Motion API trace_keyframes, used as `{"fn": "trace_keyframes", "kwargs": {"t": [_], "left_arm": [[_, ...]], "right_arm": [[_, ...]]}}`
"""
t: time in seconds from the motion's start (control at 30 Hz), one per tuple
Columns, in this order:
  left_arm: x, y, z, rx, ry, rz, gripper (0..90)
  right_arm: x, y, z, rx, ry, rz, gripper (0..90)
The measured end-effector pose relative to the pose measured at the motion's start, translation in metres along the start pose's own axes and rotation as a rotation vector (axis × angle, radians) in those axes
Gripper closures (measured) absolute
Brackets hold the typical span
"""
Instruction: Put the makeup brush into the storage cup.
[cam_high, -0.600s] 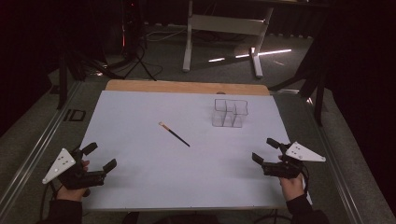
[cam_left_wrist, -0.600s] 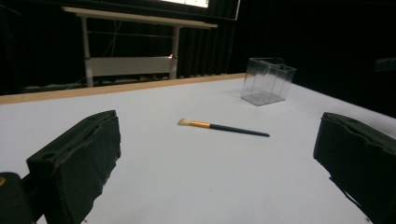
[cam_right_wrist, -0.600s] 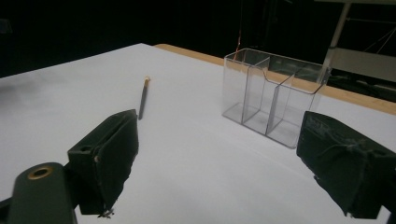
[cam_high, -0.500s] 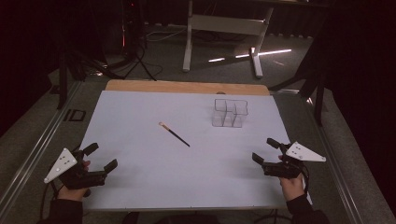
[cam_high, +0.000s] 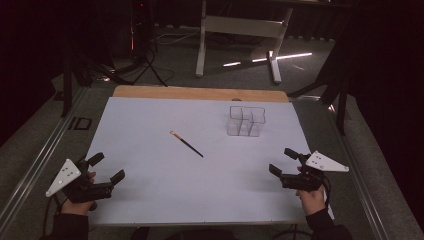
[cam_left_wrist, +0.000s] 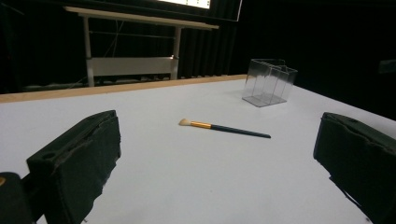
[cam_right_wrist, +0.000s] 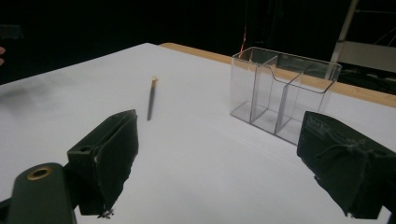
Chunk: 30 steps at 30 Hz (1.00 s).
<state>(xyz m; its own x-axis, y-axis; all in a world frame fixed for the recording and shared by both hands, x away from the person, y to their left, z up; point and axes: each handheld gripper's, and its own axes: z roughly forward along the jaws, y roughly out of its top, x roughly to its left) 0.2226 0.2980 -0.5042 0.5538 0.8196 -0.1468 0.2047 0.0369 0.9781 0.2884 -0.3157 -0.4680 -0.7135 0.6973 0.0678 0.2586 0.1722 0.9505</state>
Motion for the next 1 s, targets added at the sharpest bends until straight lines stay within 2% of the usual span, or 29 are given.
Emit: {"fn": "trace_keyframes", "kwargs": {"t": [0.23, 0.4, 0.5, 0.57, 0.63, 0.8, 1.0], "left_arm": [[0.000, 0.000, 0.000, -0.007, -0.010, -0.013, 0.9], [-0.001, 0.002, -0.001, -0.008, 0.013, -0.004, 0.9], [-0.001, 0.002, -0.002, -0.012, 0.010, -0.016, 0.9], [-0.002, 0.002, -0.002, -0.011, 0.013, -0.014, 0.9], [-0.002, 0.002, -0.003, -0.012, 0.010, -0.018, 0.9], [-0.002, 0.002, -0.003, -0.012, 0.001, -0.027, 0.9], [-0.002, 0.003, -0.003, -0.014, 0.009, -0.024, 0.9]], "right_arm": [[0.007, 0.012, 0.000, 0.017, 0.009, 0.000, 12.3], [0.010, 0.018, 0.002, 0.027, 0.007, -0.007, 12.4], [0.009, 0.021, 0.004, 0.030, 0.015, 0.012, 14.0], [0.010, 0.024, 0.005, 0.033, 0.004, -0.001, 14.2], [0.011, 0.027, 0.007, 0.031, 0.013, 0.009, 14.3], [0.015, 0.039, 0.012, 0.027, 0.016, -0.009, 13.3], [0.020, 0.052, 0.022, 0.035, 0.026, -0.027, 13.1]]}}
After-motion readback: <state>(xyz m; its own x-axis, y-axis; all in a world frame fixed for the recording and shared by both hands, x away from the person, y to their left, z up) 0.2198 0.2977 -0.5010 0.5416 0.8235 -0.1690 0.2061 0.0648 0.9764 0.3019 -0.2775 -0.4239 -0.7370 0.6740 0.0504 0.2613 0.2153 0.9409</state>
